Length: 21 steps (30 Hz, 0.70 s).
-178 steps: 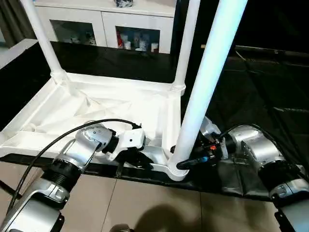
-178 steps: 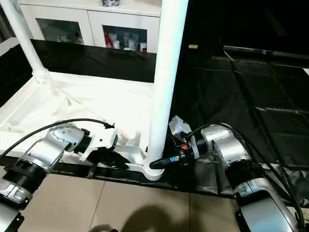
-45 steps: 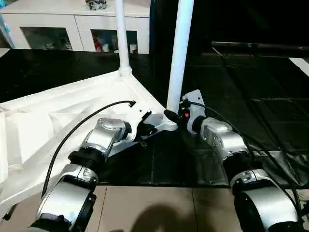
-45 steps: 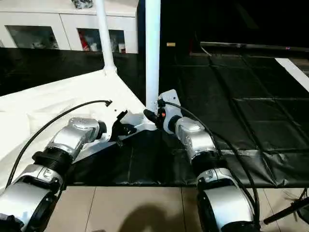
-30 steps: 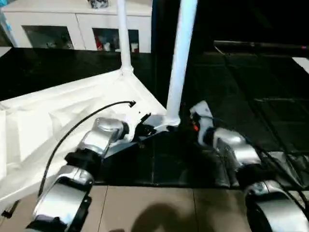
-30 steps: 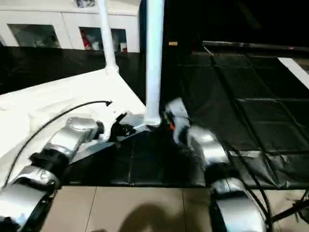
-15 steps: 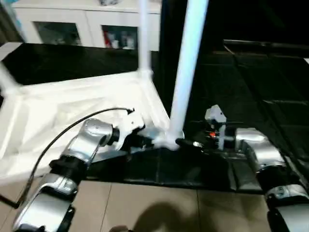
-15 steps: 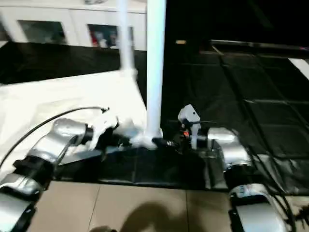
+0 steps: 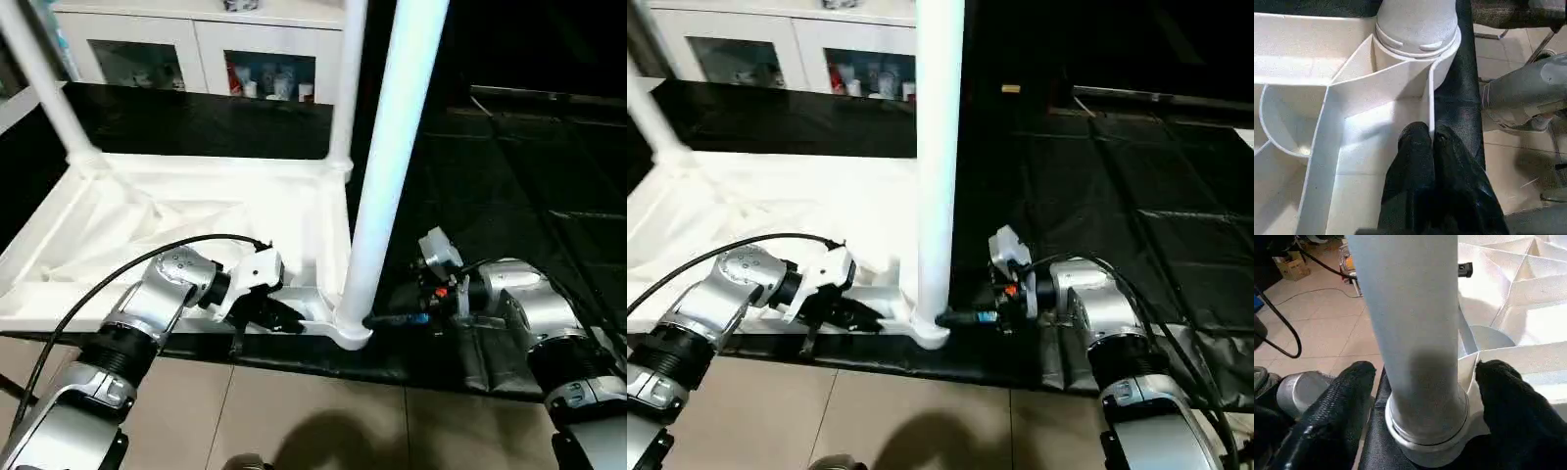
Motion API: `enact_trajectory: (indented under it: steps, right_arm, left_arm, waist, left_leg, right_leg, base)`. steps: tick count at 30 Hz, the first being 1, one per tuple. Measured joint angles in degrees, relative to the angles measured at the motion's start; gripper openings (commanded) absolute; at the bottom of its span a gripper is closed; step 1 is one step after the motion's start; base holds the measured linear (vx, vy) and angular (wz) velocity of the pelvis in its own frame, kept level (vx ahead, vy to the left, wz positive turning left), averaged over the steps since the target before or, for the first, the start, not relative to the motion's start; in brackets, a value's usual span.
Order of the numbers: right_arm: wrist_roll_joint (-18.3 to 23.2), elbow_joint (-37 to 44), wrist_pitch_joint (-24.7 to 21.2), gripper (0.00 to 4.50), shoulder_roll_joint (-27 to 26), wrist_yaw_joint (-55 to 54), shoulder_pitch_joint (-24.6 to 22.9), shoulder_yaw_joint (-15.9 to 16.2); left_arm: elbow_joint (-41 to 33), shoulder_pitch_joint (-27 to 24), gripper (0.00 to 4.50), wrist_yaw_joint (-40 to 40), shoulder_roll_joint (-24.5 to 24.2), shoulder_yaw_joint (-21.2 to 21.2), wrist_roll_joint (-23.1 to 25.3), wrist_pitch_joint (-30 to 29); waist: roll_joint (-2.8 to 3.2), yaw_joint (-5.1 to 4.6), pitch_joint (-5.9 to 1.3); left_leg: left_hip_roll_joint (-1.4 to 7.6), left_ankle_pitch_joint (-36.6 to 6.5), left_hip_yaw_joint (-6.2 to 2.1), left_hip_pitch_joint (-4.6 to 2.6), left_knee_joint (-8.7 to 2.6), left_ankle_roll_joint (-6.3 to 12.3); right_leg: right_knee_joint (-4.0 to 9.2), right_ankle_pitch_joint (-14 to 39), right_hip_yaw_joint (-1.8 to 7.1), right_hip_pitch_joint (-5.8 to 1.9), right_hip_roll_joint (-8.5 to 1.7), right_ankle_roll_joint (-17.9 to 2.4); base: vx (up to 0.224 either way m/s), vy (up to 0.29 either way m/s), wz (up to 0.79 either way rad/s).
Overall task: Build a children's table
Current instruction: Rotate leg to tighten
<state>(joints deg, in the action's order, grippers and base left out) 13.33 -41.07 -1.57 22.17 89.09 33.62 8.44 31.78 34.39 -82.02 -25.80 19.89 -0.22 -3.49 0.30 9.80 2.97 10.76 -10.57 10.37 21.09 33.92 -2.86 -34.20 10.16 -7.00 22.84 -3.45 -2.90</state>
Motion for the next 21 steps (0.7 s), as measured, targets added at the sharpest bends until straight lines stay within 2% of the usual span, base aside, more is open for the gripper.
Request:
enact_trajectory:
  steps: [8,11,13,21]
  right_arm:
    - [-0.5,-0.4,1.2,2.54,-1.5,-0.1,0.1,1.0]
    - [-0.7,-1.1,2.2,2.42,-1.8,-0.4,0.2,1.0]
    - [-0.7,-1.1,2.2,2.11,-1.9,-0.4,0.2,1.0]
    - [-0.7,-0.7,1.9,1.97,-1.8,-0.4,0.0,1.0]
  left_arm:
    - [-0.4,0.0,0.00,0.0,-0.1,0.2,0.1,0.0]
    - [-0.5,-0.1,0.00,0.0,0.0,0.3,0.1,0.1]
    - [-0.5,-0.1,0.00,0.0,0.0,0.3,0.1,0.1]
    - [-0.5,-0.1,0.00,0.0,0.0,0.3,0.1,0.2]
  waist:
    - [-0.01,0.05,0.00]
    - [-0.01,0.10,0.00]
    - [-0.02,0.10,-0.01]
    - [-0.02,0.12,-0.01]
  left_leg:
    - [0.01,0.0,0.00,0.01,0.00,0.01]
    - [0.01,0.0,0.00,0.04,0.01,0.02]
    - [0.01,0.0,0.00,0.04,0.01,0.02]
    - [0.02,0.0,0.00,0.04,0.03,0.02]
  right_leg:
    - [-0.01,0.0,0.00,0.01,0.00,0.0]
    - [-0.01,0.0,0.00,0.00,0.00,0.0]
    - [-0.02,0.0,0.00,0.00,0.00,0.0]
    - [-0.03,0.0,0.00,0.00,0.00,0.0]
  base:
    - [0.000,0.000,0.00]
    - [0.000,0.000,0.00]
    - [0.000,0.000,0.00]
    - [0.000,0.000,0.00]
